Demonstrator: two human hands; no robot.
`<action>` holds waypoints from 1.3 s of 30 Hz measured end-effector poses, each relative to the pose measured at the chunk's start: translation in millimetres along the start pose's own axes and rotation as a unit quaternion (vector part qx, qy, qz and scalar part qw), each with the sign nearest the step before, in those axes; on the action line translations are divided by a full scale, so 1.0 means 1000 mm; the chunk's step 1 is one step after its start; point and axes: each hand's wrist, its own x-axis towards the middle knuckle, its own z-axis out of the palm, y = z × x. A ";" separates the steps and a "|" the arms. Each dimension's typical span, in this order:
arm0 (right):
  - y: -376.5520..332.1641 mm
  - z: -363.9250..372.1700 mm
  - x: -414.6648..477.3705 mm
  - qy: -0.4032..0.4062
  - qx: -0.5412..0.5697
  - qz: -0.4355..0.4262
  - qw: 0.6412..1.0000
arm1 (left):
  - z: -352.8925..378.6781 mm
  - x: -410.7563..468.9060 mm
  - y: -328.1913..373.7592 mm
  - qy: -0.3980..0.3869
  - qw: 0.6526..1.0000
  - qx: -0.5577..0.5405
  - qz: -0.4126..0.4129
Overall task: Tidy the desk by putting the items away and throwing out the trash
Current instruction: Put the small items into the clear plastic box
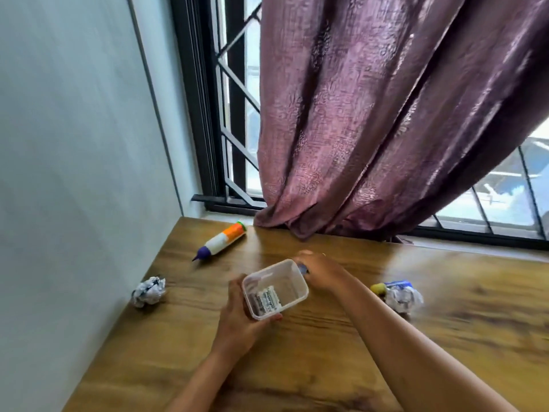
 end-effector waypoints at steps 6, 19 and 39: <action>-0.003 0.008 0.000 0.097 0.166 0.072 0.979 | -0.001 0.001 -0.003 0.001 1.000 -0.001 0.007; -0.090 -0.020 -0.048 0.011 -0.065 0.028 0.997 | 0.003 0.002 -0.002 0.007 0.999 0.046 0.024; -0.097 0.002 -0.041 0.022 -0.073 0.129 0.989 | 0.004 -0.001 -0.004 -0.012 0.996 0.078 0.047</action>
